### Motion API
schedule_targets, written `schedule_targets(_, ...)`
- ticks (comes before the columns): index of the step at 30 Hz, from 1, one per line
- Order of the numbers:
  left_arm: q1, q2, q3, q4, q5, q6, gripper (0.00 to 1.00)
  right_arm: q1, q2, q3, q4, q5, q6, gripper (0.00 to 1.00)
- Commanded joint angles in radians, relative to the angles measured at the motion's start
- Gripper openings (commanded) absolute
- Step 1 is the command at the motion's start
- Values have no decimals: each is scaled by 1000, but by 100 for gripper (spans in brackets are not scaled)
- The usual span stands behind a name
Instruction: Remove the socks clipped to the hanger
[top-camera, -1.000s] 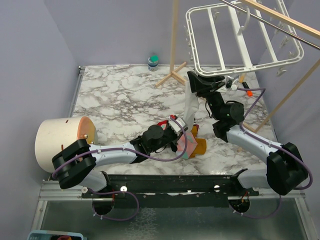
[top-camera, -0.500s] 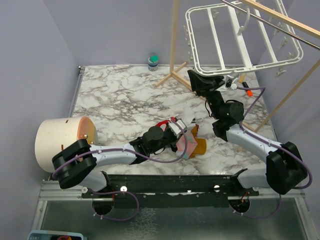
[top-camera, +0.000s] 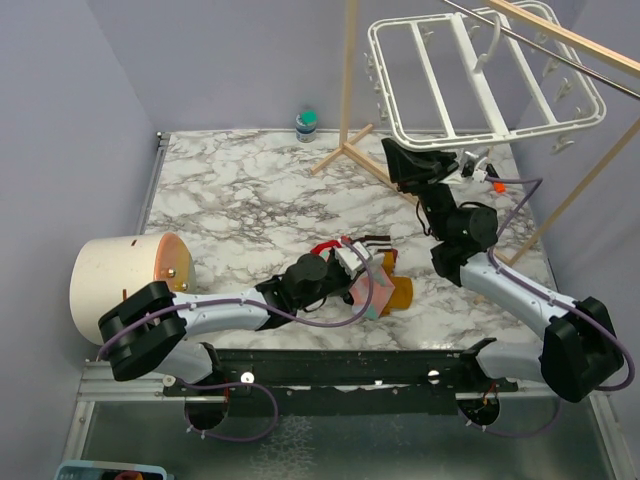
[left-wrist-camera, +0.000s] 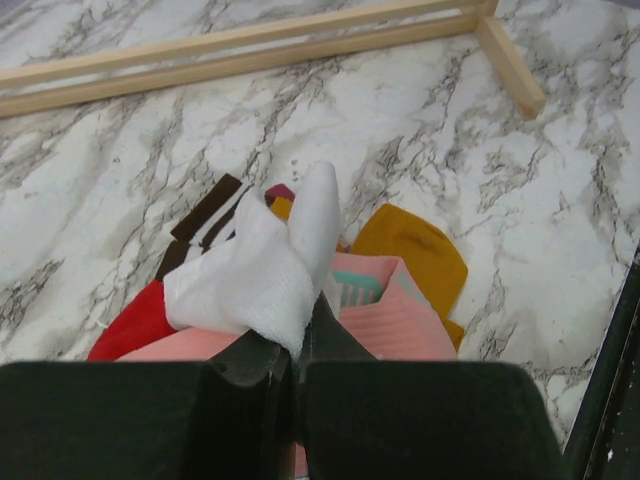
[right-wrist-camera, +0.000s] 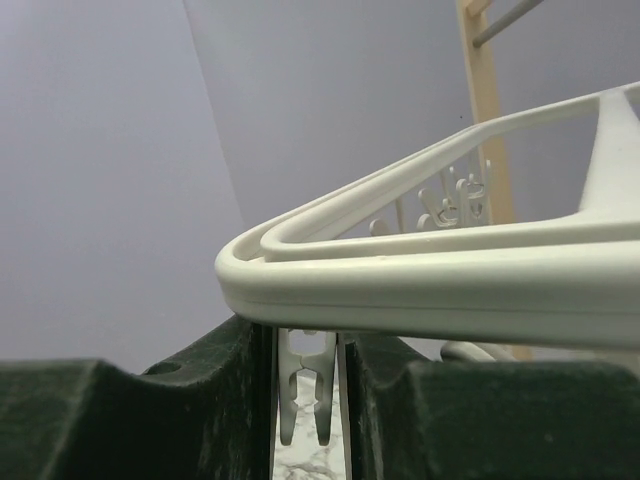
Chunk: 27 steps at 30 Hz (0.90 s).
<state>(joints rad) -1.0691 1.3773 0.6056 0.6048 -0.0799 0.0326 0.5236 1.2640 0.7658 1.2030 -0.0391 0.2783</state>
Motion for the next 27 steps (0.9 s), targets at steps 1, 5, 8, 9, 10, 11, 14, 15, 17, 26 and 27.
schedule_targets(1,-5,28,-21,-89,-41,-56,2,3,-37,27,-122,-36,-18,25)
schedule_targets(5,-5,47,-21,-131,-66,-88,33,3,-34,48,-176,-75,-16,28)
schedule_targets(8,-5,38,-20,-158,-91,-87,96,3,-31,58,-216,-83,-14,35)
schedule_targets(9,-5,29,-16,-170,-100,-84,99,3,-29,60,-227,-82,-9,38)
schedule_targets(10,-5,21,-12,-187,-114,-80,99,3,-26,62,-237,-81,-6,41)
schedule_targets(11,-5,9,-9,-197,-128,-78,99,3,-24,65,-248,-83,-4,44)
schedule_targets(14,-5,-32,-16,-204,-172,-64,99,3,-12,82,-296,-92,0,60)
schedule_targets(15,-5,-46,-20,-204,-187,-57,99,3,-6,90,-316,-94,3,66)
schedule_targets(17,-3,-83,-29,-204,-214,-44,99,3,5,109,-358,-106,3,72)
schedule_targets(26,94,-231,-77,-164,-123,-37,99,3,26,87,-444,-156,26,80)
schedule_targets(27,129,-237,-80,-157,-85,-48,99,3,25,76,-450,-160,30,80)
